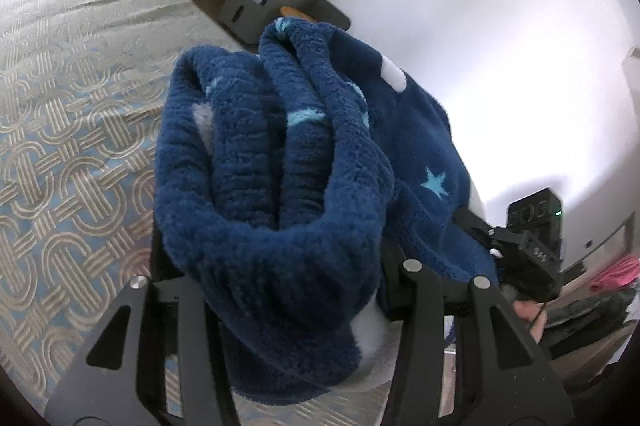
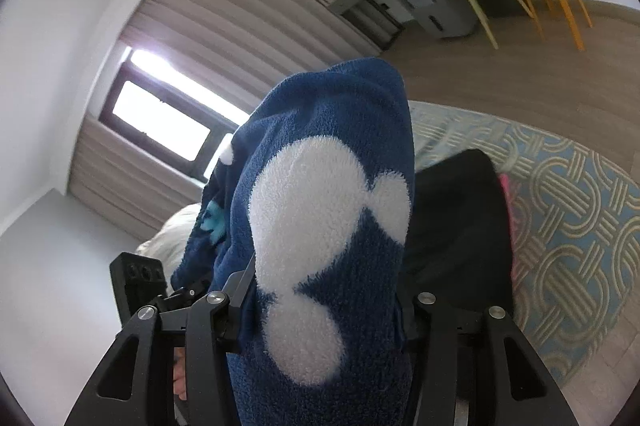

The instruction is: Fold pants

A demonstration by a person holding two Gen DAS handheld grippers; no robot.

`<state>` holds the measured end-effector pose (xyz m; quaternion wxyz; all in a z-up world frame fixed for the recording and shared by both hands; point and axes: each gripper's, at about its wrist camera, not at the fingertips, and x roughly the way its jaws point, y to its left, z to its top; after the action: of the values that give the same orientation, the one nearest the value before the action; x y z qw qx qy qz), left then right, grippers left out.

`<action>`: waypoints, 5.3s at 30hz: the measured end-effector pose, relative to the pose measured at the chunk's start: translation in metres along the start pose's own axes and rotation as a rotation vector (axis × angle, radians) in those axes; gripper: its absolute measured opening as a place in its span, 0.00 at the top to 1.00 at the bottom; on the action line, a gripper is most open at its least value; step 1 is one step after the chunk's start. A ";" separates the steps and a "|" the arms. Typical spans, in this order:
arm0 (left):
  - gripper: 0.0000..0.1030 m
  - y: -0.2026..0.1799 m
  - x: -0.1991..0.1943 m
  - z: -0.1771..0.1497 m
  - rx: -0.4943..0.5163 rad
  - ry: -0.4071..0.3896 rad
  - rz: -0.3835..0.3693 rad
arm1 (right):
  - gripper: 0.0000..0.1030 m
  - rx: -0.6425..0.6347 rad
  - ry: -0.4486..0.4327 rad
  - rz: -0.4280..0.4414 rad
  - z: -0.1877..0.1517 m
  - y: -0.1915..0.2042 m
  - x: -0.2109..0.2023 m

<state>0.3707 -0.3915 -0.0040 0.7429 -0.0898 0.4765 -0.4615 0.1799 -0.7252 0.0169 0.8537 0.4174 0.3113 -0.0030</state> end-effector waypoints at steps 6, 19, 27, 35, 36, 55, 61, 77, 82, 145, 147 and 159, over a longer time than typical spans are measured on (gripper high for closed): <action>0.51 0.007 0.033 -0.009 -0.022 -0.009 -0.023 | 0.51 -0.010 0.019 -0.035 -0.006 -0.035 0.041; 0.15 -0.002 -0.004 -0.028 0.047 -0.031 0.143 | 0.17 0.034 0.026 -0.167 -0.017 -0.045 0.005; 0.67 -0.078 -0.052 -0.002 0.191 -0.209 0.277 | 0.89 -0.148 -0.145 -0.296 -0.013 0.024 -0.048; 0.67 -0.108 0.020 0.036 0.263 -0.252 0.351 | 0.89 -0.227 -0.181 -0.288 0.009 0.062 0.004; 0.67 -0.104 0.033 0.038 0.257 -0.236 0.354 | 0.89 -0.229 -0.177 -0.297 0.011 0.060 0.012; 0.69 -0.021 0.098 0.010 0.147 -0.254 0.339 | 0.95 -0.262 -0.239 -0.428 -0.025 -0.001 0.088; 0.57 -0.053 0.076 0.020 0.169 -0.114 0.383 | 0.94 -0.273 -0.125 -0.551 -0.009 0.020 0.093; 0.01 -0.171 -0.152 -0.089 0.243 -0.343 0.458 | 0.16 -0.360 -0.180 -0.458 -0.112 0.176 -0.099; 0.01 -0.178 -0.200 -0.137 0.259 -0.356 0.465 | 0.00 -0.370 -0.213 -0.469 -0.165 0.204 -0.145; 0.01 -0.207 -0.188 -0.298 0.276 -0.277 0.573 | 0.00 -0.343 -0.194 -0.474 -0.325 0.140 -0.216; 0.01 -0.207 -0.188 -0.298 0.275 -0.278 0.573 | 0.00 -0.343 -0.193 -0.473 -0.324 0.139 -0.215; 0.01 -0.207 -0.190 -0.298 0.272 -0.281 0.578 | 0.00 -0.346 -0.193 -0.471 -0.325 0.138 -0.214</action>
<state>-0.0122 -0.2688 0.0754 0.9065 0.0859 0.3092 -0.2745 -0.1276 -0.4571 0.0807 0.9137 0.1798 0.3127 -0.1874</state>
